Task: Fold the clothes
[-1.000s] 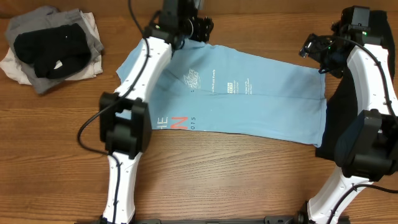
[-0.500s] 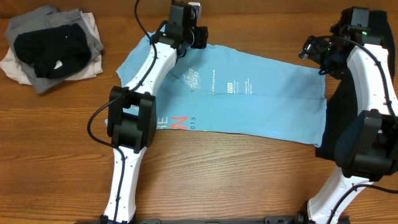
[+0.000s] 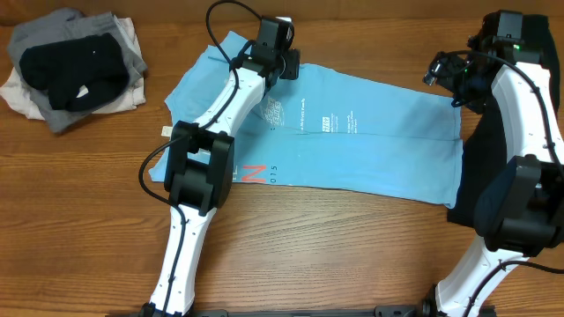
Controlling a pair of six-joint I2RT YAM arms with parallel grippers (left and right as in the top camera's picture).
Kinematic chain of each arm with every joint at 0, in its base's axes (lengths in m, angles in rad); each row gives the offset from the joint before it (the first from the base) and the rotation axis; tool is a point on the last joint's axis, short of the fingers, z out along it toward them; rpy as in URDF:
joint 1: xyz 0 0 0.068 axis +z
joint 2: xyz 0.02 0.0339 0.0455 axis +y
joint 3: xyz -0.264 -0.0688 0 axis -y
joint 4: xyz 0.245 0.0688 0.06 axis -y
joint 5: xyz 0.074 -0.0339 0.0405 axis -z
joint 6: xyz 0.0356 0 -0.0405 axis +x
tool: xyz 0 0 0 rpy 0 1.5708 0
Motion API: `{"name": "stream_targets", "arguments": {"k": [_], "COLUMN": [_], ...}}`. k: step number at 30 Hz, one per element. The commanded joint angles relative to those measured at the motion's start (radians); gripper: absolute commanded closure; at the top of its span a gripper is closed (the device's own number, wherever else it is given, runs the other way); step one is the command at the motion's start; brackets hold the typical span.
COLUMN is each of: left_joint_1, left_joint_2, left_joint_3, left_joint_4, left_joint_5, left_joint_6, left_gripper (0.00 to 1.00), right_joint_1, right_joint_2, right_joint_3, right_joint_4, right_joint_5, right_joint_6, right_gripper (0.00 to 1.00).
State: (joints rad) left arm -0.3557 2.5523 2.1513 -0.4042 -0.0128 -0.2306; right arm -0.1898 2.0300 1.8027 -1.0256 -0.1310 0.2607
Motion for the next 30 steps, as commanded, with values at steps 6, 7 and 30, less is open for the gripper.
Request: {"name": "stream_targets", "arguments": {"k": [6,7,30], "left_joint_1": [0.004,0.004,0.008], "left_joint_2": [0.024,0.025,0.064], "left_joint_3": [0.011,0.011,0.011], "left_joint_4": [0.044,0.050,0.072], "left_joint_5": [-0.024,-0.024,-0.050], "left_joint_6": [-0.017,-0.017,-0.005], "left_gripper": [0.43,0.43,0.44], "right_joint_1": [-0.001,-0.001,-0.001], "right_joint_2": [-0.019,-0.019,-0.019], "right_joint_3": [0.023,0.023,0.017], "right_joint_4": [-0.002,-0.002,0.002], "right_joint_5": [-0.002,-0.002,-0.002], "right_joint_6": [-0.003,-0.003,-0.003], "right_gripper": [0.03,0.03,0.03]}}
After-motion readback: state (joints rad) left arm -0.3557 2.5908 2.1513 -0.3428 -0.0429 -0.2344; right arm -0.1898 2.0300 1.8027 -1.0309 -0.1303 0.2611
